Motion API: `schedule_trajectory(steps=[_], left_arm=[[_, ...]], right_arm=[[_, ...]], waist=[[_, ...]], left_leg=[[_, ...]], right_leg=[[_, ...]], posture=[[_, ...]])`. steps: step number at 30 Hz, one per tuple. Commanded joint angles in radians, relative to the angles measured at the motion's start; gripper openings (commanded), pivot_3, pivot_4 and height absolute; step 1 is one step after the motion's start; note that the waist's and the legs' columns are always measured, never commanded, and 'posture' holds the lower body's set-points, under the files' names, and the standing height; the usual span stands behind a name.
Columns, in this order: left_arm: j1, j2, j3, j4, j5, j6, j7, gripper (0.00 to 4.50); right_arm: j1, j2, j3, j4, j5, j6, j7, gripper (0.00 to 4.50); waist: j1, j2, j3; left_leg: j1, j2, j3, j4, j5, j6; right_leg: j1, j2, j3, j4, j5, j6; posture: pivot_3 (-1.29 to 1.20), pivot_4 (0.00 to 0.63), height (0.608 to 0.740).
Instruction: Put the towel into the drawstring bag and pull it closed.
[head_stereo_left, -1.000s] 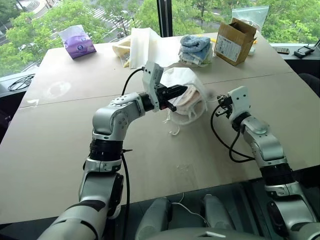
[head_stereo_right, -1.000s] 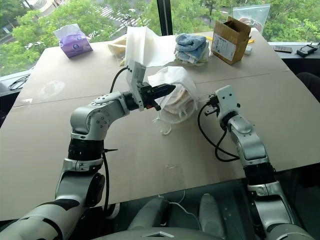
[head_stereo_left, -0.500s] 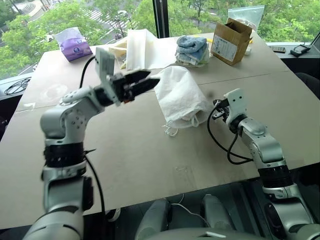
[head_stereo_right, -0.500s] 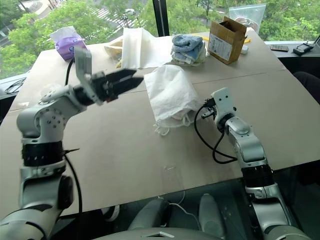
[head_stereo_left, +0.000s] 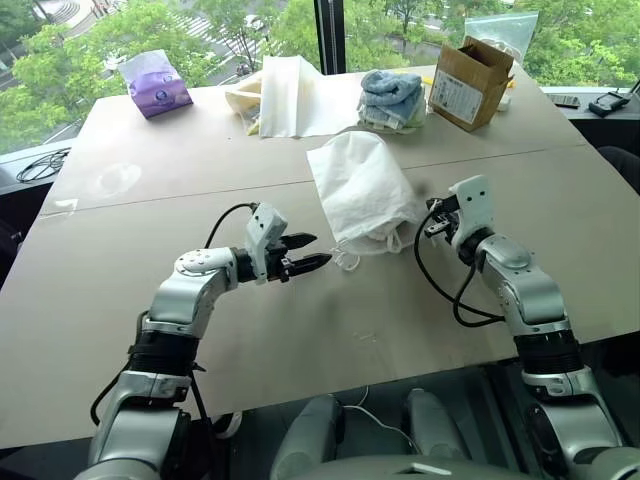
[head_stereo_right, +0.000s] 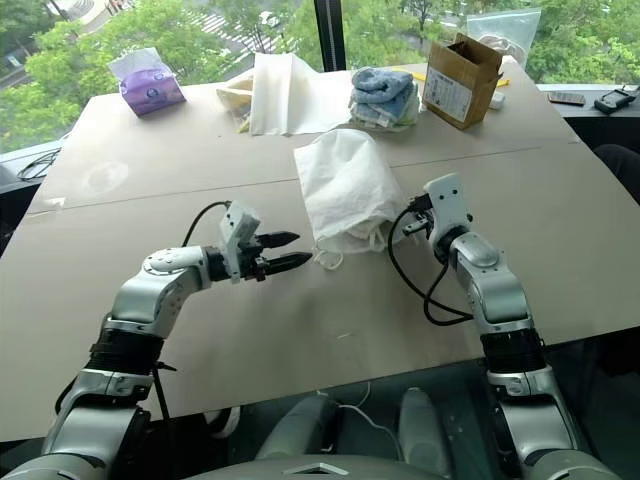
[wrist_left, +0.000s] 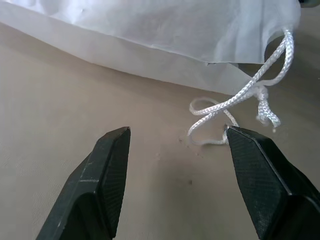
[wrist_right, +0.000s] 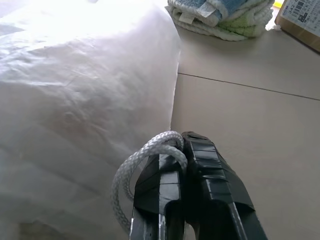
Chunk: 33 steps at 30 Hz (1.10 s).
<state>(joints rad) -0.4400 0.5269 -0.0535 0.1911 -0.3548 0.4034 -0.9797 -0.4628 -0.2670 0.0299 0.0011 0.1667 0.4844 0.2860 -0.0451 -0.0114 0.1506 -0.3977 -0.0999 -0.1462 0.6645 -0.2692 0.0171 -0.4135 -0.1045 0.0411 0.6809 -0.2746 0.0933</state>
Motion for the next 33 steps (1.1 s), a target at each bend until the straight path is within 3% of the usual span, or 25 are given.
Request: schedule_trajectory(steps=[1, 9, 12, 17, 21, 25, 31, 33], left_arm=[[-0.025, -0.051, -0.007, 0.024, 0.017, -0.062, 0.020, 3.13], [-0.028, -0.098, -0.010, 0.065, 0.029, -0.098, 0.002, 3.13], [-0.017, -0.103, -0.015, 0.060, 0.038, -0.116, -0.002, 2.32], [-0.003, -0.104, -0.009, 0.051, 0.063, -0.132, 0.046, 0.04], [0.009, -0.104, 0.025, 0.078, 0.108, -0.198, 0.148, 0.04], [-0.010, -0.127, 0.121, 0.138, 0.212, -0.403, 0.426, 0.04], [-0.017, -0.162, 0.158, 0.188, 0.308, -0.578, 0.639, 0.04], [-0.036, -0.156, 0.198, 0.220, 0.359, -0.602, 0.786, 0.04]], right_arm=[[-0.034, 0.023, -0.047, -0.056, 0.038, 0.014, -0.013, 0.00], [-0.024, 0.027, -0.052, -0.065, 0.031, 0.026, -0.014, 0.00], [-0.019, 0.025, -0.055, -0.071, 0.030, 0.033, -0.012, 0.00], [-0.017, 0.024, -0.059, -0.074, 0.028, 0.036, -0.013, 0.00], [-0.017, 0.011, -0.085, -0.064, 0.004, 0.023, -0.050, 0.00], [-0.021, 0.009, -0.226, -0.020, -0.024, 0.002, -0.216, 0.00], [-0.009, -0.008, -0.293, -0.022, -0.037, -0.004, -0.284, 0.00], [-0.009, -0.010, -0.323, -0.017, -0.038, 0.001, -0.322, 0.00]], waist=[[0.000, 0.000, 0.000], [0.001, 0.000, 0.000], [0.001, 0.000, 0.000], [0.000, 0.000, 0.000], [0.001, 0.000, 0.000], [0.005, 0.000, 0.000], [0.004, 0.000, 0.000], [0.003, 0.000, 0.000]], left_leg=[[0.000, 0.000, 0.000, 0.000, 0.000, 0.000], [0.000, 0.000, 0.000, 0.000, 0.000, 0.000], [0.000, 0.000, 0.000, 0.001, 0.000, 0.000], [0.000, 0.000, 0.000, 0.001, 0.000, 0.000], [0.000, 0.000, 0.000, 0.001, 0.000, 0.000], [0.000, 0.000, 0.000, 0.001, 0.000, 0.000], [0.000, 0.000, 0.000, 0.001, 0.000, 0.000], [0.000, 0.000, 0.001, 0.001, 0.000, 0.000]], right_leg=[[0.000, 0.000, 0.000, 0.000, 0.000, 0.000], [0.000, 0.000, 0.000, 0.001, 0.000, 0.000], [0.000, 0.000, 0.000, 0.001, 0.000, 0.000], [0.000, 0.000, 0.000, 0.001, 0.000, 0.000], [0.000, 0.000, 0.000, 0.001, 0.000, 0.000], [0.000, 0.000, 0.000, 0.001, 0.000, 0.000], [0.000, -0.001, 0.000, 0.001, 0.000, 0.000], [0.000, -0.001, 0.001, 0.001, 0.000, 0.000]], posture=[[0.00, 0.150, 0.740], [0.00, 0.150, 0.740], [0.00, 0.150, 0.740], [0.00, 0.150, 0.740], [0.00, 0.150, 0.740], [0.00, 0.150, 0.740], [0.00, 0.150, 0.740], [0.00, 0.150, 0.740]])
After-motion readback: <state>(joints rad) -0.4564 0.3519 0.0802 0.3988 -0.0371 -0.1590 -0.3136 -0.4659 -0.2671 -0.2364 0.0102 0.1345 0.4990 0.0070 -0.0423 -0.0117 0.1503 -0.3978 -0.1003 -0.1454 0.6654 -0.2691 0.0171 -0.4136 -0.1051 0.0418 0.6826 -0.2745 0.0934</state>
